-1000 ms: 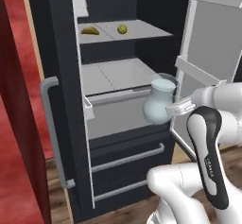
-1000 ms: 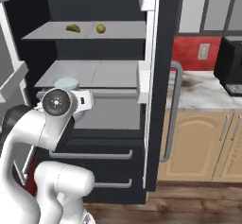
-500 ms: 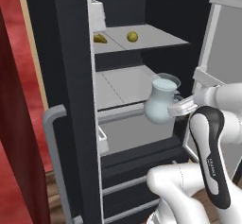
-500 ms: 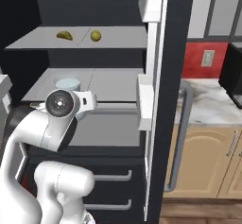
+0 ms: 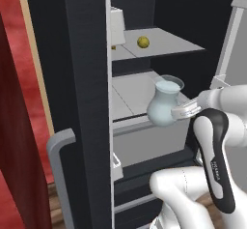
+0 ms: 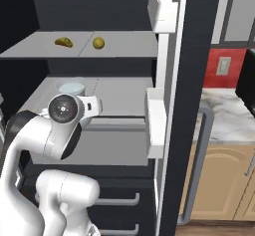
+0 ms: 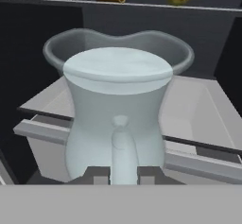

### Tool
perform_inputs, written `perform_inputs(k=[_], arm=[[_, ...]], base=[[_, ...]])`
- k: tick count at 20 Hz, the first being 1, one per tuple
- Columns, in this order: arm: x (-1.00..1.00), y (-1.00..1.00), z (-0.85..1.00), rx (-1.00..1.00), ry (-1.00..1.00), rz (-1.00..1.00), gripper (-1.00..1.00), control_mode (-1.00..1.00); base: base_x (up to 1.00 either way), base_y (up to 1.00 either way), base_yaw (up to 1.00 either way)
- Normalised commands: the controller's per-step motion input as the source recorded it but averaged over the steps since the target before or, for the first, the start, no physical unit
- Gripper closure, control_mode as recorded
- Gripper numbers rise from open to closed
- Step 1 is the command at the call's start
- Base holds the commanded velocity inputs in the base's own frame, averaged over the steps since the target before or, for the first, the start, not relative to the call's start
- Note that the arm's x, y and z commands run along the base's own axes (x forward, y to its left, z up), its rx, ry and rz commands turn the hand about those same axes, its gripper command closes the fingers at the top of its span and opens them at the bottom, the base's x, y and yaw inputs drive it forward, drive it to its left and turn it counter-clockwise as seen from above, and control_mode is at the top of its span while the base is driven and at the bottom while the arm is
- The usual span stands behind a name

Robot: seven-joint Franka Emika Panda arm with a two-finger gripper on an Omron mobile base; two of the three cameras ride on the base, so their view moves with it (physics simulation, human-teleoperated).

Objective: Move the tacos and lemon from the second highest shelf to the top shelf to make space. Then, place the pitcher from the counter on the cleared second highest shelf.

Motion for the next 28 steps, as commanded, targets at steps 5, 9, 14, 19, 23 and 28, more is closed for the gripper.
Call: perform_inputs(k=[5, 9, 14, 19, 23, 28], arm=[[0.20, 0.16, -0.21, -0.05, 0.00, 0.00, 1.00, -1.00], [0.62, 0.37, -0.53, -0.12, 0.04, 0.00, 1.00, -1.00], [0.71, 0.24, -0.29, -0.05, 0.02, -0.02, 1.00, -1.00], [0.71, 0.04, -0.03, 0.00, 0.00, -0.07, 1.00, -1.00], [0.52, 0.00, -0.02, 0.01, -0.03, -0.06, 1.00, -1.00], [0.54, 0.00, 0.00, 0.10, -0.03, -0.05, 1.00, -1.00]], base=[[0.29, 0.24, 0.00], [0.00, 0.00, 0.00], [0.00, 0.00, 0.00], [0.00, 0.00, 0.00], [0.00, 0.00, 0.00], [0.00, 0.00, 0.00]])
